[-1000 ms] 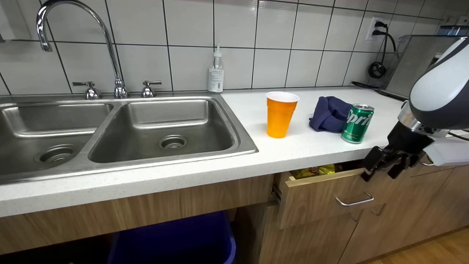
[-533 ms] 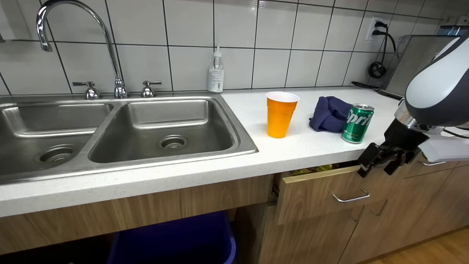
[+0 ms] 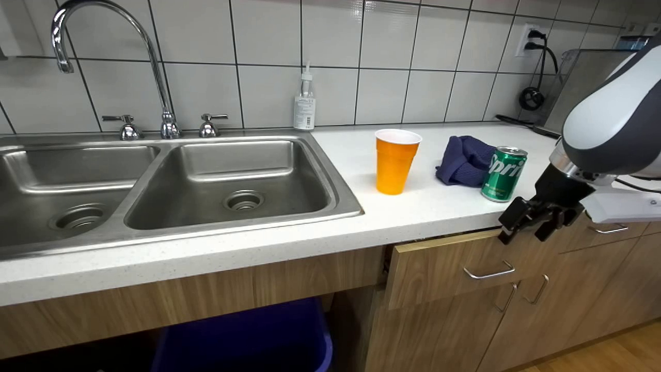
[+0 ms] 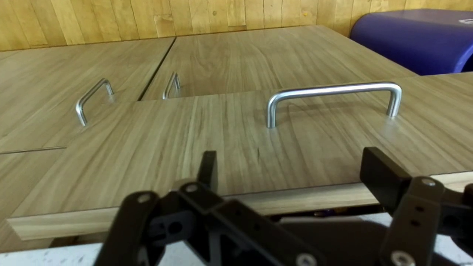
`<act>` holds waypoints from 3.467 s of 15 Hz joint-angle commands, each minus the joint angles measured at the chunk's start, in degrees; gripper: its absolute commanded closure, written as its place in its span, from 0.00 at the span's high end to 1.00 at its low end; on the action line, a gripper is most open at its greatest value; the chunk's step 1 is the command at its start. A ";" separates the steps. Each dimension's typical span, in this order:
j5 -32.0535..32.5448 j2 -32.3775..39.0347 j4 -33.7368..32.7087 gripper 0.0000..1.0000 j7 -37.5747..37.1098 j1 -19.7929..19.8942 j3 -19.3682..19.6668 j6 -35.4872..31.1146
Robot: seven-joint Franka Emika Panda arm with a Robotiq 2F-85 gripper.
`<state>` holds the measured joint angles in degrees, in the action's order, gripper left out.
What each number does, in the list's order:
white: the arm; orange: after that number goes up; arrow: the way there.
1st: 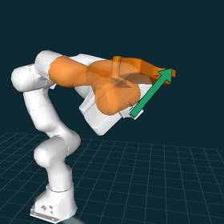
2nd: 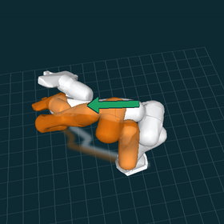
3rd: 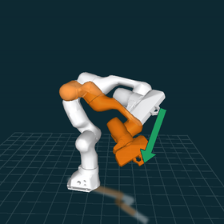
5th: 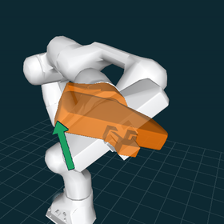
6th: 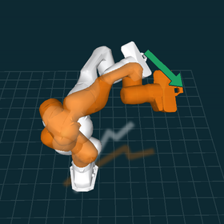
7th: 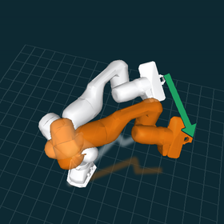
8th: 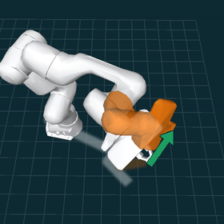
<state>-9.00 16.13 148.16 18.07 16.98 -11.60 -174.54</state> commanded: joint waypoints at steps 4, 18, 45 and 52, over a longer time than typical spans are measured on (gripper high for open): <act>-0.06 1.29 -3.70 1.00 0.75 1.89 -1.52 -1.95; -4.38 -0.17 2.11 1.00 5.16 15.11 -15.45 -3.73; -13.90 -21.79 10.66 1.00 -3.28 19.20 -21.83 0.23; -13.06 -25.01 11.20 1.00 -11.43 21.00 -23.71 4.75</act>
<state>-23.30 -4.98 158.77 11.18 36.00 -33.18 -174.37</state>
